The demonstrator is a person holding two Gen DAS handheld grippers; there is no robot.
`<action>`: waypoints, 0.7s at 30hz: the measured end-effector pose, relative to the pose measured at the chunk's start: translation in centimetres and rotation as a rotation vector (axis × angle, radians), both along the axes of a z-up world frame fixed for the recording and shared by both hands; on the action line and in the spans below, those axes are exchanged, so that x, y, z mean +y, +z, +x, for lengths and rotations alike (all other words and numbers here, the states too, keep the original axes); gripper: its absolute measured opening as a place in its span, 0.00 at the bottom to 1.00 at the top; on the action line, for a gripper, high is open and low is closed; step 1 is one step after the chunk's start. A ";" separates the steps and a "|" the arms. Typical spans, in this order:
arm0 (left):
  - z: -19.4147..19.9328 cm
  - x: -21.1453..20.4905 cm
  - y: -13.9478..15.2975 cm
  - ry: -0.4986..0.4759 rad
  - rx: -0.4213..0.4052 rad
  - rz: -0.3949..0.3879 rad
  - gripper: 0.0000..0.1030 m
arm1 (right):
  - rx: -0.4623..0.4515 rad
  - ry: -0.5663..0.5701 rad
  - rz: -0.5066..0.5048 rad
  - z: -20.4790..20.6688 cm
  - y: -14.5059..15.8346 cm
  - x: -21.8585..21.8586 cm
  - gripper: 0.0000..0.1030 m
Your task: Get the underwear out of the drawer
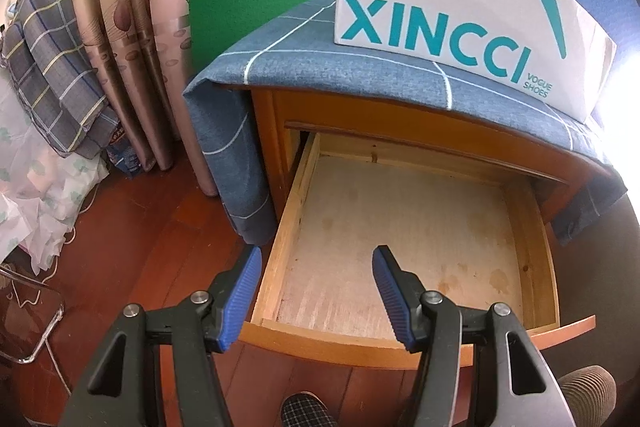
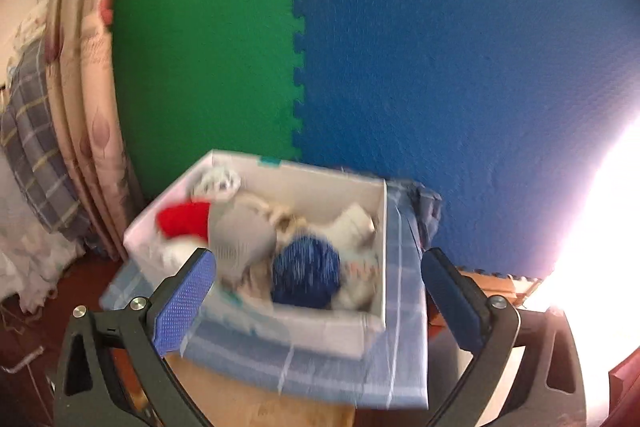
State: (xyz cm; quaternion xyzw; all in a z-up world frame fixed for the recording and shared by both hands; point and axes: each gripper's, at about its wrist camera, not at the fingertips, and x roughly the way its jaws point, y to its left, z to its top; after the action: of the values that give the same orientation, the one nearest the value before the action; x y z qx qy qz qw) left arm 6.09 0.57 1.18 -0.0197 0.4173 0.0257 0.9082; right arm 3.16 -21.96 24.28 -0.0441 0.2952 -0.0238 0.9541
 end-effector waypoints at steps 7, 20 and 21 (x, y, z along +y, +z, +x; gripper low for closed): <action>0.2 -0.1 0.1 -0.022 0.029 -0.002 0.58 | 0.129 -0.082 0.039 -5.6 -9.3 -0.1 0.99; -0.6 0.3 0.0 -0.055 0.082 -0.020 0.58 | 0.341 -0.117 0.120 -8.8 -21.5 1.3 0.99; -0.7 0.1 -0.1 -0.060 0.080 -0.019 0.58 | 0.356 -0.125 0.129 -8.8 -21.8 1.2 0.99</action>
State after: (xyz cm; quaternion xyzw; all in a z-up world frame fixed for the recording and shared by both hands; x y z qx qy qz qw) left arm 5.38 0.69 1.12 -0.0148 0.4541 -0.0046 0.8908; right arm -5.66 -20.72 2.44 0.0319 0.4622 -0.0561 0.8844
